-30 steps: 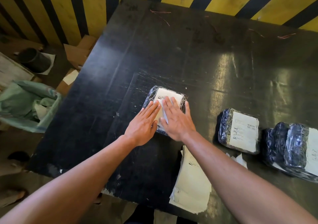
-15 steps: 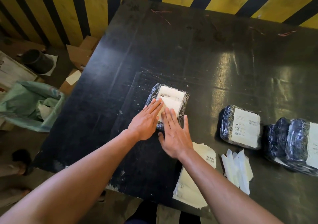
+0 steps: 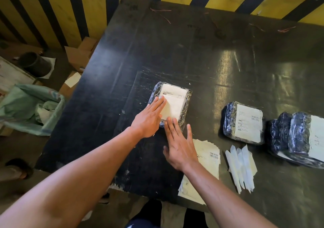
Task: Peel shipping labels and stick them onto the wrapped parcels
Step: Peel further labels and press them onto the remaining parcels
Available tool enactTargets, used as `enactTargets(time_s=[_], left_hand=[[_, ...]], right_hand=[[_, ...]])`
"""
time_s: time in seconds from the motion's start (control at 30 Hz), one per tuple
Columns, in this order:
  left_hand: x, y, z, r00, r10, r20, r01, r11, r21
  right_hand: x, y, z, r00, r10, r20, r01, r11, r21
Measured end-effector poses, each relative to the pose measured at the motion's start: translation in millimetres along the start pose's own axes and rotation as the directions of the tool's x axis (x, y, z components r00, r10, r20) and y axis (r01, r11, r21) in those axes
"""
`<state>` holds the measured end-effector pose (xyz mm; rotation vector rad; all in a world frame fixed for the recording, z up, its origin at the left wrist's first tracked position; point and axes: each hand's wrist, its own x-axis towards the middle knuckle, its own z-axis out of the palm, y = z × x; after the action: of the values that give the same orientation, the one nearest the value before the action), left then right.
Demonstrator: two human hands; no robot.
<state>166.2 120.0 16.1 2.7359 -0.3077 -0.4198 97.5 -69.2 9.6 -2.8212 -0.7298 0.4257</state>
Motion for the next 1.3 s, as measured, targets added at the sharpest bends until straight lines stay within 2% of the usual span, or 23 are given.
enactTargets(time_s=[0.1,0.2,0.3,0.37,0.57,0.67,0.8,1.0,1.17,1.3], left_hand=[[1.3,1.4,-1.0,1.0,-0.005,0.003,0.005,1.0,0.02],[-5.0,13.0,6.4,1.0,-0.025,-0.018,0.027,0.992,0.121],[-27.1,30.6,30.3,0.999,0.029,-0.043,-0.022,0.985,0.169],[-42.1,32.0,39.6,0.999,0.006,-0.049,0.002,0.989,0.148],[-74.7,-9.2,22.5,0.999,-0.038,-0.037,0.044,0.979,0.198],[-65.0,-1.9,8.8,0.998,-0.024,-0.052,0.034,0.981,0.193],[-39.0,31.0,4.7,0.996,0.072,-0.053,-0.067,0.993,0.092],[-28.0,16.3,-3.4,0.998,0.047,-0.05,-0.037,0.983,0.178],[-18.2,-0.4,-18.9,0.991,0.007,-0.135,0.019,0.982,0.19],[2.3,23.5,-17.5,0.991,0.111,-0.071,-0.101,0.987,0.126]], right_hand=[[-13.8,12.7,-2.1,1.0,0.015,-0.022,-0.015,1.0,0.004],[-6.0,15.7,-11.9,0.995,0.026,-0.095,-0.022,0.999,0.042],[14.7,14.2,-20.2,0.998,0.06,-0.034,-0.058,0.996,0.067],[19.8,16.1,-20.8,0.997,0.072,0.03,-0.074,0.996,0.045],[19.4,19.3,-17.5,0.995,0.076,0.057,-0.079,0.996,0.043],[21.6,16.6,-17.1,0.994,0.096,0.059,-0.1,0.993,0.061],[22.0,16.7,-17.2,0.992,0.107,0.065,-0.111,0.992,0.064],[22.3,19.3,-19.7,0.994,0.089,0.067,-0.093,0.994,0.058],[21.6,15.4,-20.5,0.992,0.108,0.071,-0.114,0.99,0.088],[19.5,14.7,-22.4,0.992,0.105,0.072,-0.113,0.987,0.115]])
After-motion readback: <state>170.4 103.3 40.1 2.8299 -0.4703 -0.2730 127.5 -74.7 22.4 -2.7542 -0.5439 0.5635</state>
